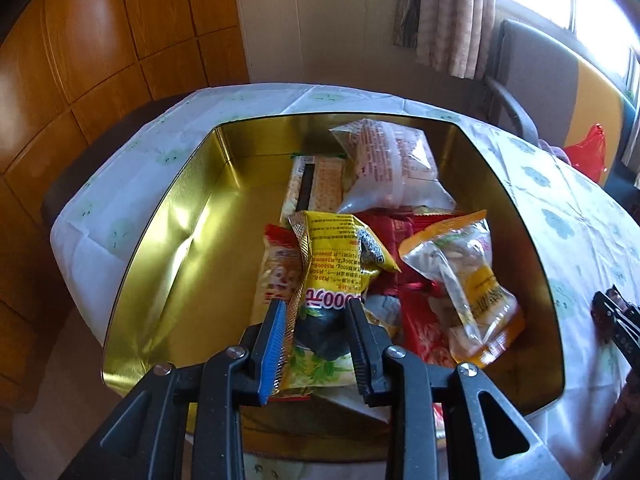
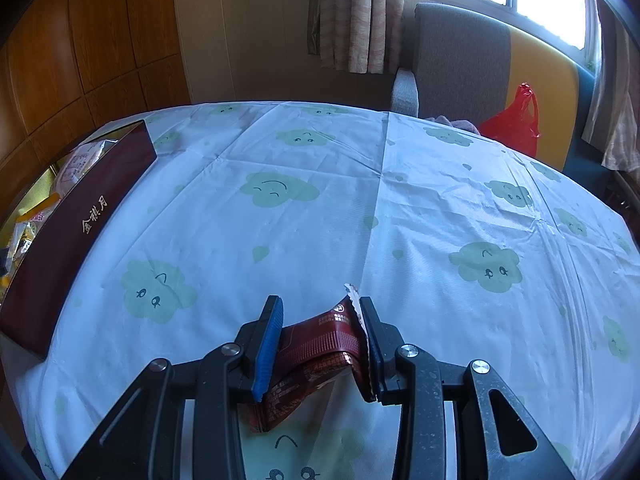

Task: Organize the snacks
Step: 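Carry the yellow packet into the gold tin with the left tool while the right tool holds the candy, then carry the red foil candy toward the gold tin with the right tool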

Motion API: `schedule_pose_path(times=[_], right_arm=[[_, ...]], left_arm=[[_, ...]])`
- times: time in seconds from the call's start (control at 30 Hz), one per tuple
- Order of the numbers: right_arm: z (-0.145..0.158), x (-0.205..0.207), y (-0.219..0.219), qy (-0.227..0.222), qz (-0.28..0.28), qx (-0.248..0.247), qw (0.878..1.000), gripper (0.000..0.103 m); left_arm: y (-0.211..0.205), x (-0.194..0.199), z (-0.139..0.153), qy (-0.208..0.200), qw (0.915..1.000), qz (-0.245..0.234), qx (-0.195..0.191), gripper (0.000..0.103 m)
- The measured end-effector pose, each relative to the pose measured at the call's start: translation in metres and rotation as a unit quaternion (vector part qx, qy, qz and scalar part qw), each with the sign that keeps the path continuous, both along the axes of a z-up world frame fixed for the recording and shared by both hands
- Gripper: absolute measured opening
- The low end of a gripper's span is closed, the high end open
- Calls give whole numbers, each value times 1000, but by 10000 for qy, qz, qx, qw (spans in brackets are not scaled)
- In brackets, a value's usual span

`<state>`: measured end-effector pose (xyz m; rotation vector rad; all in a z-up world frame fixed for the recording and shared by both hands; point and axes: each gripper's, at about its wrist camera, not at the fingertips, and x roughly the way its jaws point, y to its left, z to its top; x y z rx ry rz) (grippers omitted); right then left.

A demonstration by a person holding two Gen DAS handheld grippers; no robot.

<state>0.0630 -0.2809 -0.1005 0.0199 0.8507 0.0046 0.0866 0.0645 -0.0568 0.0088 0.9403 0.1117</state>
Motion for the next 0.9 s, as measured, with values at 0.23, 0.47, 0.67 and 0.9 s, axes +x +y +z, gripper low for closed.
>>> schedule_pose_path(times=[0.23, 0.47, 0.67, 0.9], right_arm=[[0, 0, 0, 0, 0, 2, 10000, 38], [0, 0, 0, 0, -1, -4, 10000, 38], [0, 0, 0, -1, 0, -8, 10000, 38], [0, 0, 0, -1, -1, -5, 10000, 38]], left_arm=[[5, 11, 1, -84, 9999, 150, 14, 31], [2, 0, 16, -347, 9993, 121, -21, 31], [0, -10, 29, -463, 9988, 108, -89, 31], [1, -18, 39, -569, 9982, 137, -147, 31]])
